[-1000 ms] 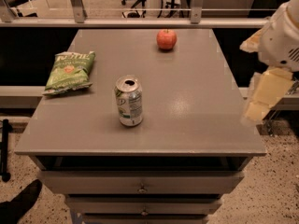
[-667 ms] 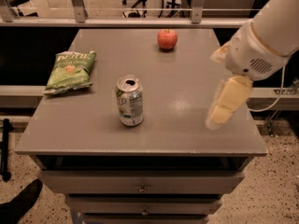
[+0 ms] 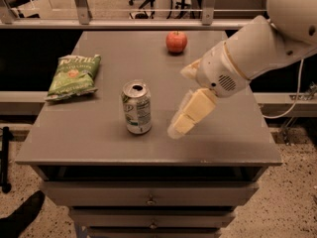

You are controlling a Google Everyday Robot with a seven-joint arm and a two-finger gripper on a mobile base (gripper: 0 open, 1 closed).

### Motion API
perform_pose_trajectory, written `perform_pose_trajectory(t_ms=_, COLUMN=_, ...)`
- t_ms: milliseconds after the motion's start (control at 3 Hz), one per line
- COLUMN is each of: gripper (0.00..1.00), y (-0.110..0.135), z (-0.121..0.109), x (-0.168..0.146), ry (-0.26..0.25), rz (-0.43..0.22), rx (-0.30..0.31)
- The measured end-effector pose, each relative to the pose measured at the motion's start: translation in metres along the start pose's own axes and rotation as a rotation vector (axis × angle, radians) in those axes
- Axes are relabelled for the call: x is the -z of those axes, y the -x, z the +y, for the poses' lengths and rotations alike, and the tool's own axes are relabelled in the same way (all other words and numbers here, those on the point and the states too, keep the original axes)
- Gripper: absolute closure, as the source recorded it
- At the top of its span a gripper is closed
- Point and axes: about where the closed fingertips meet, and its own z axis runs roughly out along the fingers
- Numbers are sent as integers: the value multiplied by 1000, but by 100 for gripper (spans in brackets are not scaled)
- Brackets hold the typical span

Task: Move 7up can near apple

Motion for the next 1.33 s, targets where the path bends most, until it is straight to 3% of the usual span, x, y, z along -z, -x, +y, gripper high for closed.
perform_pose_trajectory(t_ms=333, gripper=0, y=21, z=4, x=-31, ry=45, rz=-154, rx=-12)
perform_pose_trajectory(t_ms=1000, gripper=0, y=43, z=5, x=-74, ry=71, rz=-366, rx=-11)
perform_pose_trajectory(t_ms=1333, gripper=18, y=47, z=3, x=-85, ry=67, rz=-458, rx=-45)
